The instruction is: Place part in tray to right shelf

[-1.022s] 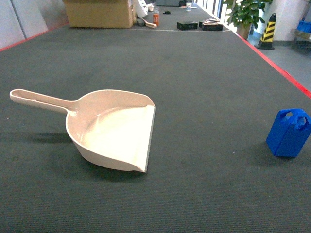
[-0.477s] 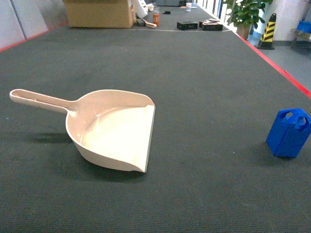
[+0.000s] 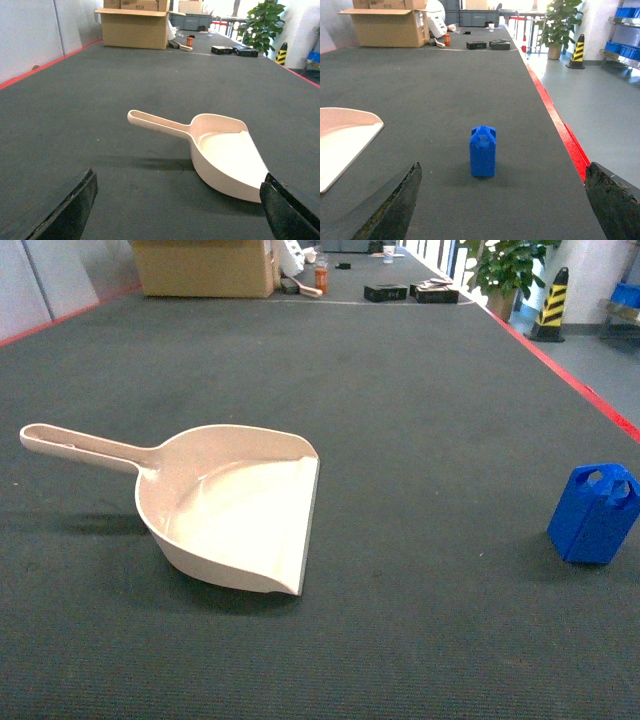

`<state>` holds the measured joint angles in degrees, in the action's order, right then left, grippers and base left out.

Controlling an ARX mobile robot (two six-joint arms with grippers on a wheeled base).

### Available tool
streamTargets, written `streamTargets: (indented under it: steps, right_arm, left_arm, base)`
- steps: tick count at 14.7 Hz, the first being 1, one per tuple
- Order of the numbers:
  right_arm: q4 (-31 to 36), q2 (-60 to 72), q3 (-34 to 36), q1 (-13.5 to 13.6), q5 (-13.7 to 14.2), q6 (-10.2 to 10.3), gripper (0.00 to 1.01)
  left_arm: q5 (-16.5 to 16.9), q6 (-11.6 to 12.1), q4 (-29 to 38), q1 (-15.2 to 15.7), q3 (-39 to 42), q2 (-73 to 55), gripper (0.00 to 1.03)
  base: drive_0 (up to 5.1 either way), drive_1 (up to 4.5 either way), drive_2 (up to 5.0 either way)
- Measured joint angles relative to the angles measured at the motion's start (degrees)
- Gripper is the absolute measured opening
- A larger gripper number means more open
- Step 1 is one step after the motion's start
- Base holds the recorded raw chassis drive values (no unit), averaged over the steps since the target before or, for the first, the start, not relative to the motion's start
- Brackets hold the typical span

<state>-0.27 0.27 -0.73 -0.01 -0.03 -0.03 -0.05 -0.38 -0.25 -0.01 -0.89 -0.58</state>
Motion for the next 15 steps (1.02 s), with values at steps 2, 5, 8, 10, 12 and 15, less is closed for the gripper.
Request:
streamTargets:
  steps: [2, 5, 8, 10, 12, 15]
  right_arm:
    - [0.0, 0.0, 0.0, 0.0, 0.0, 0.0, 0.98]
    - [0.0, 0.0, 0.0, 0.0, 0.0, 0.0, 0.98]
    - [0.0, 0.0, 0.0, 0.0, 0.0, 0.0, 0.98]
    - [-0.04, 0.0, 0.0, 0.0, 0.0, -0.02, 0.98]
    - [0.02, 0.0, 0.0, 0.0, 0.0, 0.0, 0.98]
    - [0.02, 0.0, 0.0, 0.0, 0.0, 0.0, 0.98]
  left_arm:
    - [0.02, 0.0, 0.0, 0.0, 0.0, 0.0, 0.98]
    - [0.02, 0.0, 0.0, 0.0, 0.0, 0.0, 0.98]
    - [5.16, -9.49, -1.6, 4.07, -2.23, -10.8, 0.98]
    - [10.25, -23.54, 12.55, 6.25, -3.78, -27.26, 0.98]
    - [12.35, -33.31, 30.23, 5.33, -7.21, -46.84, 0.98]
    - [14.71, -43.58, 50.38, 6.51, -16.33, -78.6, 0.98]
  base:
    - [0.0, 0.0, 0.0]
    - [0.0, 0.0, 0.0]
    - [0.0, 0.0, 0.0]
    - [0.0, 0.0, 0.0]
    - [0.0, 0.0, 0.0]
    - [0.0, 0.0, 0.0]
